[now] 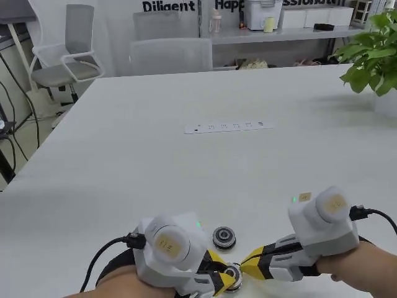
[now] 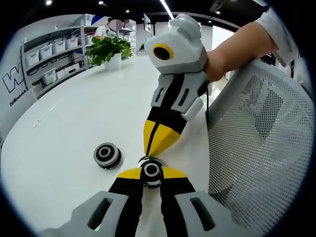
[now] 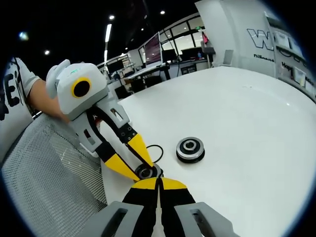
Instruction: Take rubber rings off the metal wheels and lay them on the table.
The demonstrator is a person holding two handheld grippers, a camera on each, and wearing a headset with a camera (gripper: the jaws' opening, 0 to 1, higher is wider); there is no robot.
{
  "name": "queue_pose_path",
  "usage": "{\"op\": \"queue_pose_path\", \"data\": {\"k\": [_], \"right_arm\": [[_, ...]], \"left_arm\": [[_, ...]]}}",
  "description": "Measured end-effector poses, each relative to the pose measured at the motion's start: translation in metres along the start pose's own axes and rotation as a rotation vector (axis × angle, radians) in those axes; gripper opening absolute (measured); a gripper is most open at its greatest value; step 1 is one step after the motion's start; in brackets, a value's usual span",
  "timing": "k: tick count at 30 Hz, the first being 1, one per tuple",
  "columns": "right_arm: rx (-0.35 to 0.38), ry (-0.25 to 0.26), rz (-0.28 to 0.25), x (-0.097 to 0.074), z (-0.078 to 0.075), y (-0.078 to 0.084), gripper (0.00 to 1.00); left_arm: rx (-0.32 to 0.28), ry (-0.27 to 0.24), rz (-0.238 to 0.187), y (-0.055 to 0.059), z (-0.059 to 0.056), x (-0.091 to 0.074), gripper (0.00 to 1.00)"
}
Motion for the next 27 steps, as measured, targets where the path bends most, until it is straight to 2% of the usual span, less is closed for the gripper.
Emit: {"op": "queue_pose_path", "data": {"k": [6,20,25,27], "right_arm": [[0.033,-0.01,-0.009,0.0,0.002,-0.002,0.0],[0.049,-0.016,0.001,-0.001,0.004,-0.002,0.0],[0.078,-0.043,-0.007,0.0,0.009,-0.004,0.0],[0.063,-0.048,-0.003,0.002,0.012,-0.005,0.0]], "left_arm": [[-0.002,-0.002,0.001,0.0,0.0,0.0,0.07],[-0.005,-0.001,0.001,0.0,0.0,0.0,0.07],[-0.007,0.003,0.001,0.0,0.0,0.0,0.07],[-0.006,0.004,0.001,0.0,-0.001,0.0,0.07]]}}
Point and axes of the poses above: the centre of the closed fingertips' face, and the gripper's own axes: x roughly forward along the fingers, z roughly to its left, y roughly out of its underside, the point moved 2 cm from there along -x, roughly backward along the fingers, and after that the axes turned 10 degrees about -x, right-handed, at the moved point
